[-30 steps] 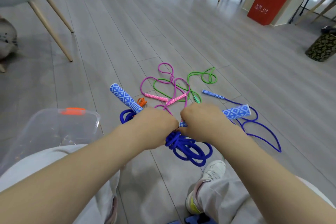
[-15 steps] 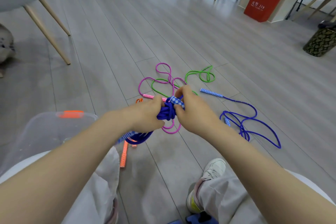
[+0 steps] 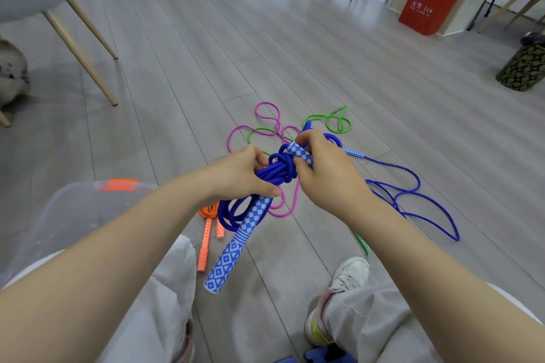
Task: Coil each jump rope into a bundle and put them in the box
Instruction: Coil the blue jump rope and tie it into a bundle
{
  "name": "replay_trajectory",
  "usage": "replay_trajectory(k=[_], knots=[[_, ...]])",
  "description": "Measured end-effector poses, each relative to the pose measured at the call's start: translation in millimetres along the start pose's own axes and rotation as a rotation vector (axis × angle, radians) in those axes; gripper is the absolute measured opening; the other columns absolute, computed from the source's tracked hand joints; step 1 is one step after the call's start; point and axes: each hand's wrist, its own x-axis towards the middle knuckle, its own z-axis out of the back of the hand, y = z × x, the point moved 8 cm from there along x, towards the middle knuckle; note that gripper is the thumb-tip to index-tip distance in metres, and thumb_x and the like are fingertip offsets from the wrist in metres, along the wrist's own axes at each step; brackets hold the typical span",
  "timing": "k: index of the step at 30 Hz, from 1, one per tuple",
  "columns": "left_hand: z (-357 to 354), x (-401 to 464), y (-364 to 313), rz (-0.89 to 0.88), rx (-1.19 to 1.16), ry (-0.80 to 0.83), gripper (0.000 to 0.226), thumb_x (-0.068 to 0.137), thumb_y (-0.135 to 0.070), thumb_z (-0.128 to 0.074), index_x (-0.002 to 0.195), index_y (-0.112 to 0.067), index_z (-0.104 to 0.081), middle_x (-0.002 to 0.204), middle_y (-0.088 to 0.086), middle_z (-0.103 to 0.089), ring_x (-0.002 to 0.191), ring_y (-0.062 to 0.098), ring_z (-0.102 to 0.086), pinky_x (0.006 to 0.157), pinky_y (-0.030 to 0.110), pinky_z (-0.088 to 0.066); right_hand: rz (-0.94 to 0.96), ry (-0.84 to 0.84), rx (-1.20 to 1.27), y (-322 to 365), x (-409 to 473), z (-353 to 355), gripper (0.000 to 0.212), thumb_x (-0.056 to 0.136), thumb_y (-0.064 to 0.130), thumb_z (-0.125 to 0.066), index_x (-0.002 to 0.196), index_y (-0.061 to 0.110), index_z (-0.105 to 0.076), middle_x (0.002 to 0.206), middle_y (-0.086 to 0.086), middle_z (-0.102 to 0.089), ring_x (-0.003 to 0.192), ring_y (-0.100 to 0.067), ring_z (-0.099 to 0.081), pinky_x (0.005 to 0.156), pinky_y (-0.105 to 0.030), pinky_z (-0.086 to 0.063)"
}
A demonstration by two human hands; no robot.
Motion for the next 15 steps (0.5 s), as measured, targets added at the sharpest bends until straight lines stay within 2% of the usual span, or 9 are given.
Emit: replay_trajectory(k=[2, 5, 8, 11, 13, 15], knots=[[2.6, 0.9, 2.4, 0.018, 0.023, -0.014, 0.043, 0.071, -0.031, -0.082, 0.1, -0.023, -0.051, 0.092, -0.004, -0.069, 0.083, 0.018, -0.067, 0.075, 0.036, -0.055, 0.011, 0.009, 0.024, -1.2, 0.4, -0.2, 0.02, 0.094, 0.018, -0.05, 0.114, 0.017, -0.049, 0.097, 0.006, -0.059, 0.081, -0.015, -0.054, 0.063, -0.024, -0.04], [3.6, 1.6, -4.1, -0.069, 0.33, -0.023, 0.022, 0.082, -0.039, -0.07, 0.087, -0.021, -0.059, 0.078, -0.003, -0.065, 0.07, 0.015, -0.059, 0.064, 0.028, -0.046, 0.001, 0.045, 0.077, -3.5, 0.0, -4.7, 0.018, 0.094, 0.018, -0.051, 0.112, 0.018, -0.049, 0.093, 0.011, -0.057, 0.073, -0.006, -0.052, 0.055, -0.012, -0.033], [2.0, 2.1, -3.4, -0.119, 0.521, -0.031, 0.016, 0.089, -0.041, -0.06, 0.082, -0.028, -0.055, 0.08, -0.004, -0.061, 0.073, 0.016, -0.057, 0.065, 0.03, -0.044, -0.07, 0.07, 0.188, -6.6, -1.9, -10.0, 0.015, 0.093, 0.018, -0.054, 0.107, 0.02, -0.049, 0.087, 0.012, -0.059, 0.071, -0.002, -0.055, 0.056, -0.013, -0.041], [2.4, 2.2, 0.2, -0.122, 0.659, -0.048, 0.02, 0.095, -0.042, -0.05, 0.091, -0.022, -0.053, 0.081, -0.003, -0.057, 0.076, 0.019, -0.055, 0.062, 0.03, -0.041, -0.148, 0.094, 0.305, -7.9, -5.0, -17.8, 0.014, 0.093, 0.019, -0.055, 0.106, 0.019, -0.05, 0.086, 0.008, -0.062, 0.072, -0.005, -0.057, 0.063, -0.02, -0.047], [1.0, 2.9, 2.1, -0.103, 0.699, -0.033, 0.022, 0.097, -0.041, -0.045, 0.096, -0.02, -0.052, 0.079, -0.004, -0.057, 0.072, 0.016, -0.054, 0.059, 0.027, -0.039, -0.162, 0.094, 0.32, -7.6, -5.9, -20.3, 0.015, 0.093, 0.018, -0.055, 0.107, 0.018, -0.051, 0.088, 0.007, -0.062, 0.074, -0.003, -0.057, 0.059, -0.012, -0.044], [-0.4, 2.7, 1.5, -0.092, 0.665, -0.001, 0.02, 0.098, -0.039, -0.044, 0.098, -0.02, -0.052, 0.077, -0.005, -0.06, 0.067, 0.012, -0.055, 0.059, 0.025, -0.041, -0.171, 0.086, 0.349, -7.2, -5.2, -19.9, 0.014, 0.093, 0.019, -0.056, 0.107, 0.017, -0.052, 0.089, 0.005, -0.064, 0.074, -0.004, -0.057, 0.06, -0.015, -0.046]])
